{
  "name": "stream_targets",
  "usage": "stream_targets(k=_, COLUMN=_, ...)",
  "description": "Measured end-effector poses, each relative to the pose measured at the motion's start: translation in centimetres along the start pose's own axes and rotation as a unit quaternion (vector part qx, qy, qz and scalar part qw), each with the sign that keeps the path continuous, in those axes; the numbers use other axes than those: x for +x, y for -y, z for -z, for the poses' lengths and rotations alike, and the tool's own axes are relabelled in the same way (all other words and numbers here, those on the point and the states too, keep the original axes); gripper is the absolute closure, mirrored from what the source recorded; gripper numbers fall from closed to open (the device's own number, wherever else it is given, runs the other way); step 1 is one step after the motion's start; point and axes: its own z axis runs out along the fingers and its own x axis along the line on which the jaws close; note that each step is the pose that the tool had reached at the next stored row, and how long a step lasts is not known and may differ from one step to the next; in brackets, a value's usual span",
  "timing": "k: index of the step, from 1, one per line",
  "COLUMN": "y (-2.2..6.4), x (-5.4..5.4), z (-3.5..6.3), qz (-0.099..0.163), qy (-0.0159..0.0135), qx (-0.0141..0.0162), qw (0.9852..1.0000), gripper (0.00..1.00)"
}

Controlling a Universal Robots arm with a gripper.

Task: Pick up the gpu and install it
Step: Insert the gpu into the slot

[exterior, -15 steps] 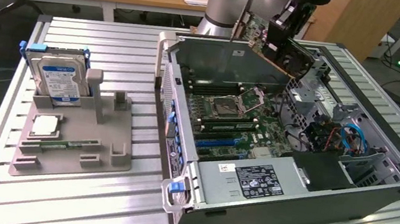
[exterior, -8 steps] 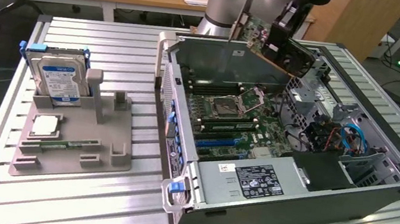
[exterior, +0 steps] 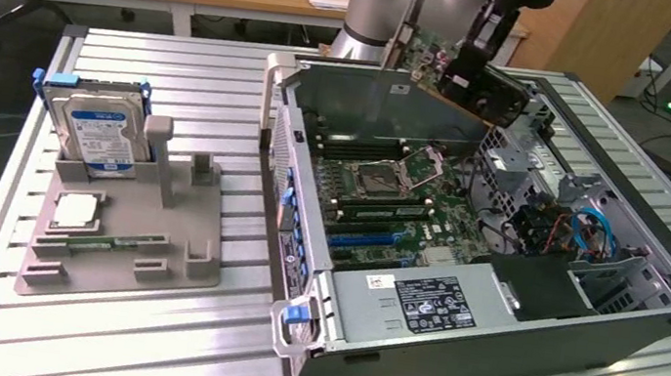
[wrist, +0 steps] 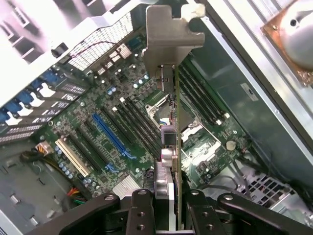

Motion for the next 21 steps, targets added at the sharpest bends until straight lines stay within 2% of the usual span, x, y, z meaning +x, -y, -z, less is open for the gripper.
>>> stream_targets(k=4, y=0.0, x=0.0, z=0.0, qz=0.028, qy=-0.0012, qx=-0.0009, qw=0.9996, gripper=0.71)
stream_targets(k=8, y=0.0, x=0.0, z=0.0, qz=0.056, qy=-0.0024, qx=-0.0018, qw=0.9985, gripper=0.71)
stream_targets(k=19, y=-0.01, x=0.01, z=0.0, qz=0.119, qy=-0.005, qx=-0.0039, qw=0.9928, gripper=0.71)
stream_targets(k=21, y=-0.01, x=0.01, z=0.0, qz=0.123, qy=-0.0051, qx=-0.004, qw=0.9924, gripper=0.71)
